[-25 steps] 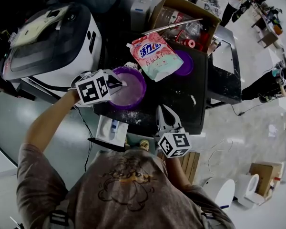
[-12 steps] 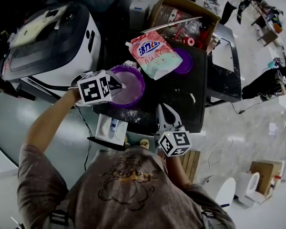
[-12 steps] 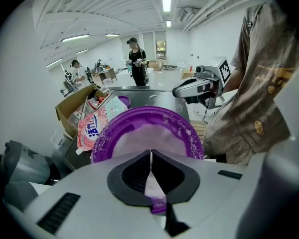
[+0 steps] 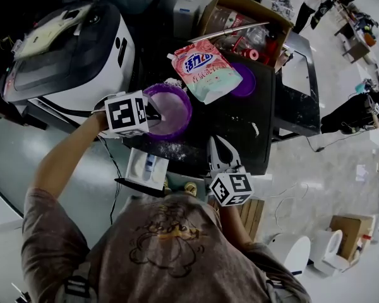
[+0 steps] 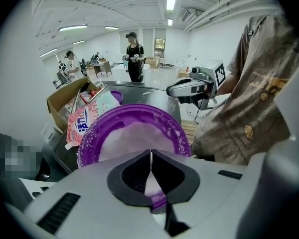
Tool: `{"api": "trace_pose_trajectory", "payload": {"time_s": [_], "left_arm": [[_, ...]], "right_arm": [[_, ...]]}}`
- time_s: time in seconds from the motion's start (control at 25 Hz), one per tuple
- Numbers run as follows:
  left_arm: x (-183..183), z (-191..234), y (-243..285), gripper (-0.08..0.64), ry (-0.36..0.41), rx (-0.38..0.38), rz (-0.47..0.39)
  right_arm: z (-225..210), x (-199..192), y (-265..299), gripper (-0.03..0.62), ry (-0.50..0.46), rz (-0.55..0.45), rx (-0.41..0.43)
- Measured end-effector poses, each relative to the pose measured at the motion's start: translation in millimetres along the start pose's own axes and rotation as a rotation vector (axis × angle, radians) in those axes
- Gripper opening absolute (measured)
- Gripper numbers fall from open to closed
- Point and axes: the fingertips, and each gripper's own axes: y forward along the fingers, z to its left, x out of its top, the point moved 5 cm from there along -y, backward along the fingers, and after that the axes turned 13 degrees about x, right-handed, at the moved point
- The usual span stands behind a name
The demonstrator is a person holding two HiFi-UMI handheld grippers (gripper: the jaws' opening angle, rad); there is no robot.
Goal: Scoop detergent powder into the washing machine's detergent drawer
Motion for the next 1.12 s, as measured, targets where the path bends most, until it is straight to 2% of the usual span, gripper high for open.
{"api": "trace_pose_trajectory", "payload": {"time_s": [0.68,1.12], "left_arm": [[4,-15,-1,0.023,-0.012,-0.146,0.091],[8,-17,-7,0.023,-0.074,-0.223,0.074]], "right_arm": [[1,2,-6,0.002,-0.003,-0.008,-0.002],[4,5,-9,0.002,-0.006,-0.011,0.000]]}}
